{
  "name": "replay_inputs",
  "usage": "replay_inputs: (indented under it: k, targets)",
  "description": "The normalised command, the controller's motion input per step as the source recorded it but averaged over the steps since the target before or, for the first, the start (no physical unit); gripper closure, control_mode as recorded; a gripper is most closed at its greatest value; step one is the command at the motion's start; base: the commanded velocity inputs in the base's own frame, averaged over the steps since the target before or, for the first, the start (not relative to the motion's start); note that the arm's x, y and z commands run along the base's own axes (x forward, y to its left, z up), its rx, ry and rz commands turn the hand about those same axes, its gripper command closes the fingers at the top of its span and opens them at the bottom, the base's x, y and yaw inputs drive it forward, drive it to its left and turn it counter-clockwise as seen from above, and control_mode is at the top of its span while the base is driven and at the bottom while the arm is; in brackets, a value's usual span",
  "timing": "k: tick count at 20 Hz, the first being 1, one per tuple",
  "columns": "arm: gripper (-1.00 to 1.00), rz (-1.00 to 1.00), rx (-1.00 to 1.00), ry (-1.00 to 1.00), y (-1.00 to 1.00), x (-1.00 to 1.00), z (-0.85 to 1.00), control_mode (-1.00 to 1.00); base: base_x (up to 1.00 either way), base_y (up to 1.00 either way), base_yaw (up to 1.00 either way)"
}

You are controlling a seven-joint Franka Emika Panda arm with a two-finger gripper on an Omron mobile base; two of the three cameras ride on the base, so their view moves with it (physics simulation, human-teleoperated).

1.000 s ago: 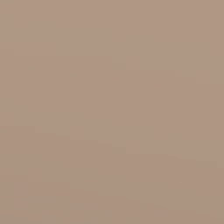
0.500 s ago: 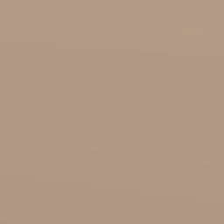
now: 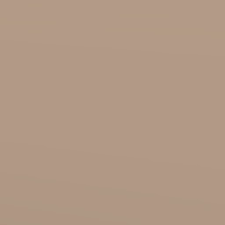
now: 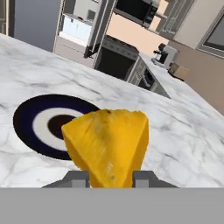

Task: Take the cheese, chicken drumstick, and garlic from the fridge and place them on the plate on the dining counter to create an appetizer plate.

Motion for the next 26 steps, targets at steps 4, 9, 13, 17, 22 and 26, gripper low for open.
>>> replay_inputs:
  k: [4, 9, 13, 17, 22, 26]
  targets:
    - [1.00, 0.00, 0.10, 0.26, 0.00, 0.51, 0.00, -1.00, 0.00, 0.00, 0.00]
    - [1.00, 0.00, 0.19, 0.33, 0.00, 0.28, 0.00, -1.00, 0.00, 0.00, 0.00]
    - [1.00, 0.00, 0.10, 0.13, 0.00, 0.18, 0.00, -1.00, 0.00, 0.00, 0.00]
    - [1.00, 0.00, 0.01, 0.06, 0.03, 0.34, -0.18, -1.00, 0.00, 0.00, 0.00]
    - [1.00, 0.00, 0.00, 0.10, 0.15, 0.50, -0.35, -1.00, 0.00, 0.00, 0.00]
    - [1.00, 0.00, 0.00, 0.08, 0.13, 0.54, -0.35, -1.00, 0.00, 0.00, 0.00]
